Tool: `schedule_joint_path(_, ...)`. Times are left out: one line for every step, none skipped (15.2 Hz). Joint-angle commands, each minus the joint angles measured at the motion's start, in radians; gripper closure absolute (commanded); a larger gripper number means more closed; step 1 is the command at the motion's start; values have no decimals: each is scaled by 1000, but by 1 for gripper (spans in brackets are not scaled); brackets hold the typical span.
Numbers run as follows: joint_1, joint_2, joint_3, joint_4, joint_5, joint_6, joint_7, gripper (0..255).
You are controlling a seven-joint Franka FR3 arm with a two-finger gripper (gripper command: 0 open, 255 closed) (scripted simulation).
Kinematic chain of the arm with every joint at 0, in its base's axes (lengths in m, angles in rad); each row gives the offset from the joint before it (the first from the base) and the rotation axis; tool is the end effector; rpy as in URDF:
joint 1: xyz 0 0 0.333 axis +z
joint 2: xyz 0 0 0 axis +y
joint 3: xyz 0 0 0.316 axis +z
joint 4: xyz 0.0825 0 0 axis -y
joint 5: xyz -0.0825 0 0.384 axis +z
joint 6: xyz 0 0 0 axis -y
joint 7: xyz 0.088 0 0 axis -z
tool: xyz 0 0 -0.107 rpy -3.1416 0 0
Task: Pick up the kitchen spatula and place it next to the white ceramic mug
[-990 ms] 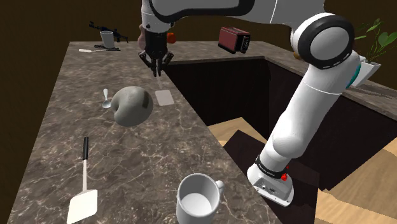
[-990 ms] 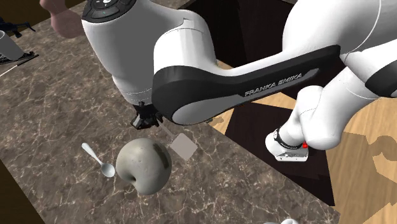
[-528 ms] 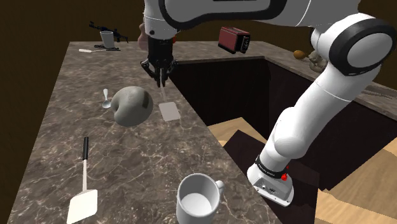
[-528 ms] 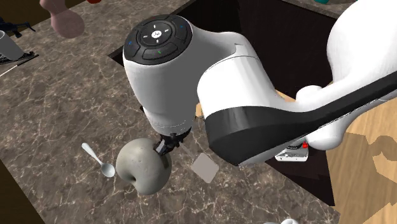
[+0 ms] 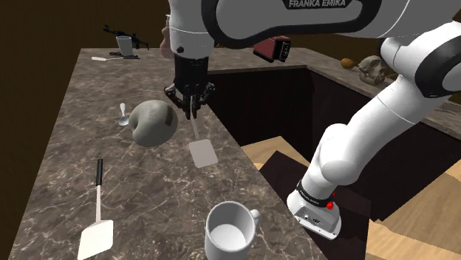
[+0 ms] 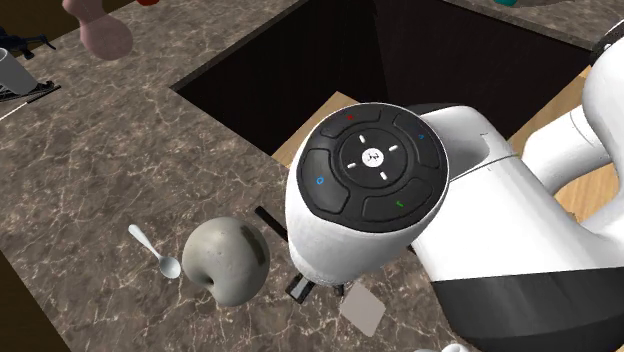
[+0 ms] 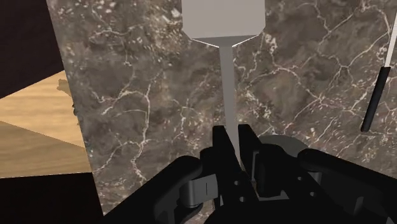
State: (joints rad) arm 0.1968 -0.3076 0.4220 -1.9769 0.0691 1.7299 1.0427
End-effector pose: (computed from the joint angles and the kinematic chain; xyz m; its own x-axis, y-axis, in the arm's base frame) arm 0.3695 0.2997 0.5874 0.8988 -0.4333 0.0662 -0.4341 -0.9009 -0.0028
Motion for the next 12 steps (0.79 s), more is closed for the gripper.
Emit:
schedule_joint_path(20, -38, 22, -28, 20, -7, 36, 255)
schedule_joint_path(30, -51, 34, -35, 29, -11, 55, 255)
schedule_joint_path(40, -62, 47, -42, 37, -14, 75, 255)
schedule_joint_path(49, -73, 61, -47, 46, -18, 95, 255)
schedule_joint_path(58, -83, 74, -52, 54, -22, 115, 255)
schedule_joint_path(68, -92, 89, -55, 63, -25, 135, 255)
schedule_joint_path(77, -99, 103, -57, 71, -29, 156, 255)
schedule_joint_path(85, -106, 118, -58, 79, -33, 178, 255)
schedule_joint_path(90, -110, 127, -58, 83, -35, 190, 255)
schedule_joint_path(91, -111, 128, -72, 85, -22, 190, 255)
schedule_joint_path(92, -113, 130, -87, 86, -8, 190, 255)
schedule_joint_path(93, -114, 131, -101, 88, 5, 189, 255)
